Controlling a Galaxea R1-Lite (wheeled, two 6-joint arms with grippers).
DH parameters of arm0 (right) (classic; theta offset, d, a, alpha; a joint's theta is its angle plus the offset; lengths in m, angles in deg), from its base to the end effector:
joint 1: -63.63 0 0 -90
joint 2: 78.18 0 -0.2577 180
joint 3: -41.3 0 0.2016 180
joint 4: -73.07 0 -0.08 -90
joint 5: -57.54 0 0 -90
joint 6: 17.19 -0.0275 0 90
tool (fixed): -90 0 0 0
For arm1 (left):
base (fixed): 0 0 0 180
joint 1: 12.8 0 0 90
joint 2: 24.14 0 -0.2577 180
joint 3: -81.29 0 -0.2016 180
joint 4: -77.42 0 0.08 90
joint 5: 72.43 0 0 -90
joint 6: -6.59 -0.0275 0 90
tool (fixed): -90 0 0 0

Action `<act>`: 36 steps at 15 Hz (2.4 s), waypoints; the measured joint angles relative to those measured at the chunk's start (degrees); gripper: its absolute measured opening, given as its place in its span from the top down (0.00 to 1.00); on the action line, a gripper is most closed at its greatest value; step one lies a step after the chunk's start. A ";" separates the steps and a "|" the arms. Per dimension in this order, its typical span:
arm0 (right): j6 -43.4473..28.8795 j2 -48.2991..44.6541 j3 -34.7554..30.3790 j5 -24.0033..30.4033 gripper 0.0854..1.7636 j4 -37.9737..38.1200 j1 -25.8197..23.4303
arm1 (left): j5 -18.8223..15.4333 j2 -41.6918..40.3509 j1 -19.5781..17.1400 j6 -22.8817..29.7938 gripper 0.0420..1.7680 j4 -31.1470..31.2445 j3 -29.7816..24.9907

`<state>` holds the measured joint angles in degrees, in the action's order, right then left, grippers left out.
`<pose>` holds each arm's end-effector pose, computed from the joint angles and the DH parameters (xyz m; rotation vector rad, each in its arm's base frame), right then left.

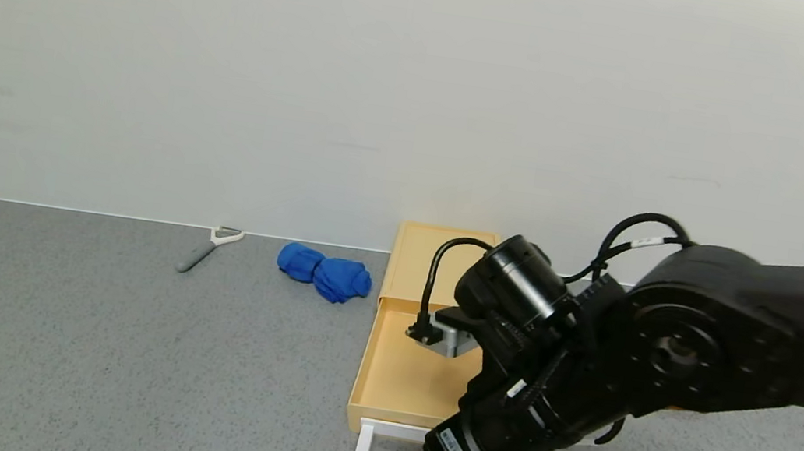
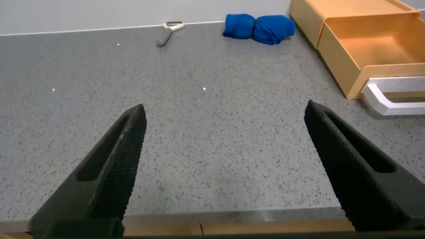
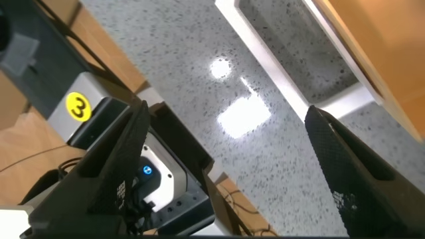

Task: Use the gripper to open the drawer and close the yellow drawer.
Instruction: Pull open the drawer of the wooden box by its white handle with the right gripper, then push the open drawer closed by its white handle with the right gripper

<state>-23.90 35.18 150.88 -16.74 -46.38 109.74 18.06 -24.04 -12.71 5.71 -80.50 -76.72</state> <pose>0.2369 0.2570 0.1273 -0.2129 1.1839 0.8888 0.0369 0.0002 0.0753 0.0154 0.0034 0.0070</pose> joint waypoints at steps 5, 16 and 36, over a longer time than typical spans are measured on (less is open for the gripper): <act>-0.17 -12.90 -7.50 -6.66 0.03 -0.46 -2.16 | 0.00 0.00 0.00 0.02 0.03 0.00 0.00; -3.01 -33.10 -31.52 -13.17 0.03 -24.95 -14.64 | 0.00 0.00 0.00 0.00 0.03 0.00 0.00; -14.60 -30.62 -38.32 -23.63 0.03 -34.57 -9.46 | 0.02 0.00 0.00 0.00 0.03 0.00 0.00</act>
<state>-38.51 4.56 112.56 -40.36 -80.95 100.28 18.09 -24.04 -12.71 5.71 -80.50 -76.72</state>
